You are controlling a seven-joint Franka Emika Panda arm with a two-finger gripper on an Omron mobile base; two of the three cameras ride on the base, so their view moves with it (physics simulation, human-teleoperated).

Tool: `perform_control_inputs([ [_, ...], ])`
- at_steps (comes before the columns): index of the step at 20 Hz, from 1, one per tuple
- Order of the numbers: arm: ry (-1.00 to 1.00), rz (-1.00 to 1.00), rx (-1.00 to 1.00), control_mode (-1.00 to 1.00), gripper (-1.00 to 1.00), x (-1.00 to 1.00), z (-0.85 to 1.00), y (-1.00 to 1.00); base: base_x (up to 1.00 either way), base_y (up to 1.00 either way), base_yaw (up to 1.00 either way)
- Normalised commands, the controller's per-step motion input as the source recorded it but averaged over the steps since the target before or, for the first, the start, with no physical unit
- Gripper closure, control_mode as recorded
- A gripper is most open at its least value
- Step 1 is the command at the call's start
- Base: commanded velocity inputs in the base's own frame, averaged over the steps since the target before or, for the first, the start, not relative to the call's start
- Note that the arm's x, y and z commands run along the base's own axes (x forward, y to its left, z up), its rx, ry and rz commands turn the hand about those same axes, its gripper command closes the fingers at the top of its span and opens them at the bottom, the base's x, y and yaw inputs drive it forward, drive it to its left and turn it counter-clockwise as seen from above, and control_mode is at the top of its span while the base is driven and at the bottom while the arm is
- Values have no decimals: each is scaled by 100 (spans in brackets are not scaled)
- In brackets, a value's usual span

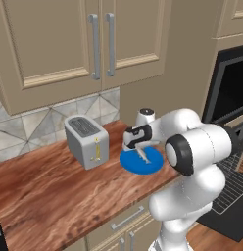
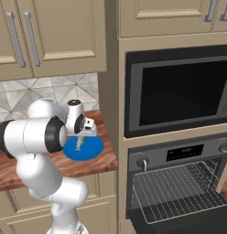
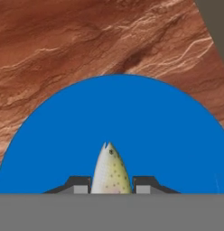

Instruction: Take the fish from the oven and place it on the plate on the counter.

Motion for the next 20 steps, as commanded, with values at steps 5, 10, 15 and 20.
perform_control_inputs([
  [5, 0, 0, 0, -100, 100, 2, -38, 0, 0, 0, 0],
  [10, 0, 0, 0, -100, 100, 0, -7, 0, 0, 0, 0],
  [15, 0, 0, 0, -100, -100, 0, 0, 0, 0, 0, 0],
  [20, 0, 0, 0, -100, -100, 0, 0, 0, 0, 0, 0],
])
